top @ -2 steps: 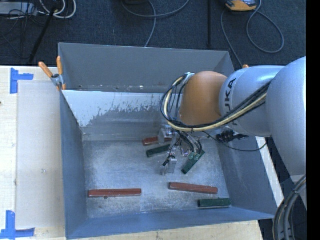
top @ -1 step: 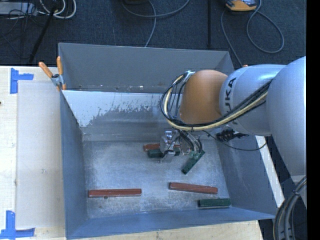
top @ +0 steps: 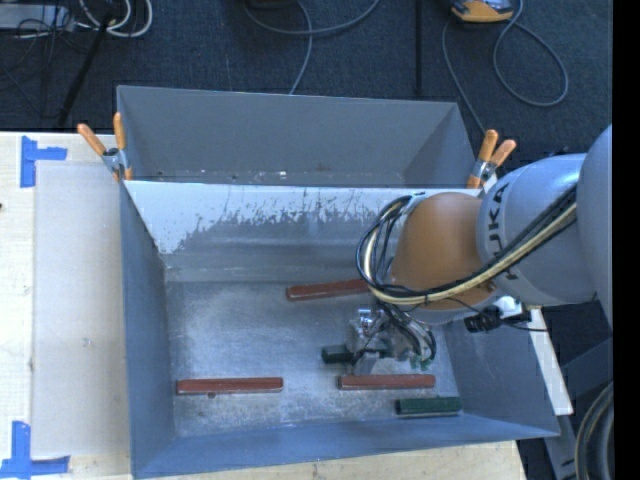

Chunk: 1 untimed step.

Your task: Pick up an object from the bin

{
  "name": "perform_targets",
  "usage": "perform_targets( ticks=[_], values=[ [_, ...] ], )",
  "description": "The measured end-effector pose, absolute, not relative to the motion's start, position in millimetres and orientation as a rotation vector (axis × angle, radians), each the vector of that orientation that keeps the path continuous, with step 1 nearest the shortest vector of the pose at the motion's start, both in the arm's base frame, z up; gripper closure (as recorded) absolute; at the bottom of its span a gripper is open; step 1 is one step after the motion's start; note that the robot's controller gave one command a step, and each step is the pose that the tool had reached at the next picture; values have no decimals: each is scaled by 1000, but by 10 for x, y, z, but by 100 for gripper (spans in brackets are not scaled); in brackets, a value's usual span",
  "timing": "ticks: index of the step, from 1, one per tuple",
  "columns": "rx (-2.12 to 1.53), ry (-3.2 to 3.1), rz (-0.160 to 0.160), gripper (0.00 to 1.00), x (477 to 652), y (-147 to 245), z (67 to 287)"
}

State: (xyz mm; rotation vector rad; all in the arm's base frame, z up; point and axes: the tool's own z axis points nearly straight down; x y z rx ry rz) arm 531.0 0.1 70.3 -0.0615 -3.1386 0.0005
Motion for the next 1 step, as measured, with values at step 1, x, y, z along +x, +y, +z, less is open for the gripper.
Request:
perform_targets(
  ticks=[1],
  values=[
    [13,-3141,-1,100,5341,257,759]
  ],
)
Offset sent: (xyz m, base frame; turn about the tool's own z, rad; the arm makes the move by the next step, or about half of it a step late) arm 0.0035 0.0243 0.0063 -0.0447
